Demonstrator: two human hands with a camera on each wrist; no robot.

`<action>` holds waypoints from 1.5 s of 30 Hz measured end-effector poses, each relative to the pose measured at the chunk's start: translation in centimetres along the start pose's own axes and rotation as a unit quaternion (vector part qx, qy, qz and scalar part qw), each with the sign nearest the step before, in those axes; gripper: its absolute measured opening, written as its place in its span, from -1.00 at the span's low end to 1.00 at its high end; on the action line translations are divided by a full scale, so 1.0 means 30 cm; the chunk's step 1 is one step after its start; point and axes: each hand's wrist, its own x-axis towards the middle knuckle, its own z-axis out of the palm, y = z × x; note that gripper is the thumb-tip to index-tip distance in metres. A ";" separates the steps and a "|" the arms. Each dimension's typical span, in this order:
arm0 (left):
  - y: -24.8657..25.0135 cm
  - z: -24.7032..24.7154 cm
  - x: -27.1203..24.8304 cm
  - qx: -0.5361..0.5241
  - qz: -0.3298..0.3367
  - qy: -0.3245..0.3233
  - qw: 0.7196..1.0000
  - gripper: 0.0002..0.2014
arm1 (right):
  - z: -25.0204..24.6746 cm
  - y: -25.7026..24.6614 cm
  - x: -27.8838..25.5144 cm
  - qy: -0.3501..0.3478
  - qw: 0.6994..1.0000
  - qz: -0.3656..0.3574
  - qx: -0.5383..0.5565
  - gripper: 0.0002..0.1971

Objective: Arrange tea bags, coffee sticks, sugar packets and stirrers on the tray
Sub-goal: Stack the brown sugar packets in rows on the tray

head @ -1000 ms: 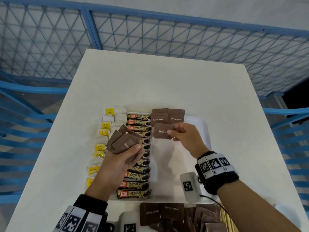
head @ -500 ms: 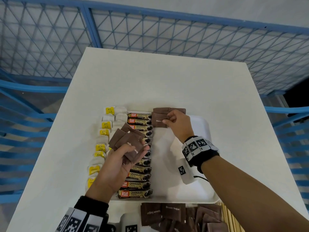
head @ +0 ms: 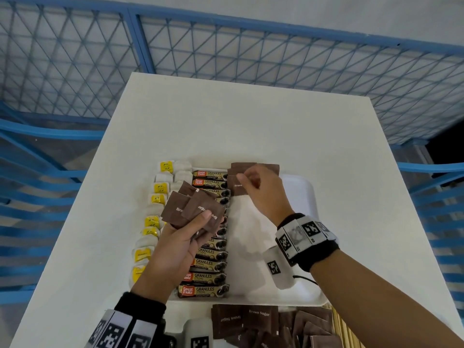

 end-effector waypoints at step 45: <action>0.021 0.054 -0.031 -0.003 -0.021 0.034 0.999 -0.76 | -0.148 0.207 0.005 -0.006 0.966 0.221 0.133 -0.86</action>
